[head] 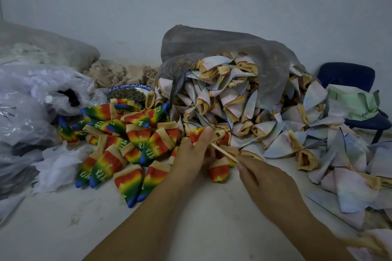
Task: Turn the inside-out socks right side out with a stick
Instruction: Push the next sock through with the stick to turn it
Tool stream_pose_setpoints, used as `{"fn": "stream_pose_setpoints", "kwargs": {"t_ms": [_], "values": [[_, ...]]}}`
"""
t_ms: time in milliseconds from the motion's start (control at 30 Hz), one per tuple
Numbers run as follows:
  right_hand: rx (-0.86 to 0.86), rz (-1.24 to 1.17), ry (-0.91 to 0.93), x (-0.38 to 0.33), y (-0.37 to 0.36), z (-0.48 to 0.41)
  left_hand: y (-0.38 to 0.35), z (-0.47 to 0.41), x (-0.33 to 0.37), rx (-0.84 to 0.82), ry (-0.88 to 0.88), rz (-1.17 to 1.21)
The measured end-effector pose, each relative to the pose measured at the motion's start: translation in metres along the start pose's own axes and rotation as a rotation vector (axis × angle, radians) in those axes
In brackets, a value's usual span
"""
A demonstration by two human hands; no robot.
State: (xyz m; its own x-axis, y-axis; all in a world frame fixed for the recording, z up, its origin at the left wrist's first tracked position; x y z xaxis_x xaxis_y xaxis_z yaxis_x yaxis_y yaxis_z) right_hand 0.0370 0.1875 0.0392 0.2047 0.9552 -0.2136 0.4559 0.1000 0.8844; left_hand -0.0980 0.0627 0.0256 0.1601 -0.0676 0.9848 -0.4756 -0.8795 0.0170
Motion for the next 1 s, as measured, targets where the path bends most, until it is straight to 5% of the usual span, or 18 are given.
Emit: {"fn": "stream_pose_setpoints", "kwargs": {"t_ms": [267,633,1000], "values": [[-0.035,-0.065,-0.008,0.000,0.003,-0.001,0.001,0.009,0.013,0.082,-0.131,-0.053],[-0.021,-0.019,-0.001,0.004,0.011,-0.002,-0.012,0.006,0.007,-0.021,-0.040,-0.155],[-0.140,-0.554,-0.102,-0.015,-0.002,-0.002,-0.021,0.017,0.017,0.033,-0.136,-0.231]]}}
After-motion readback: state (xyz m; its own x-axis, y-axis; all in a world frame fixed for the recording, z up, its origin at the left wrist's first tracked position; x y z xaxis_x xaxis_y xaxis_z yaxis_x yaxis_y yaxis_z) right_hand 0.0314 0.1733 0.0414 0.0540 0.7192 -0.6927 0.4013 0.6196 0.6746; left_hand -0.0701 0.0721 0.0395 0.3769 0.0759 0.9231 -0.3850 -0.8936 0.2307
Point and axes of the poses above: each hand's wrist, its own z-axis away from the middle knuckle, its own y-axis out of the back of the hand, x = y × z, the point moved 2 cm from there along -z, towards the middle knuckle, and after that the axes turned 5 degrees about z, right-handed, at the moved point
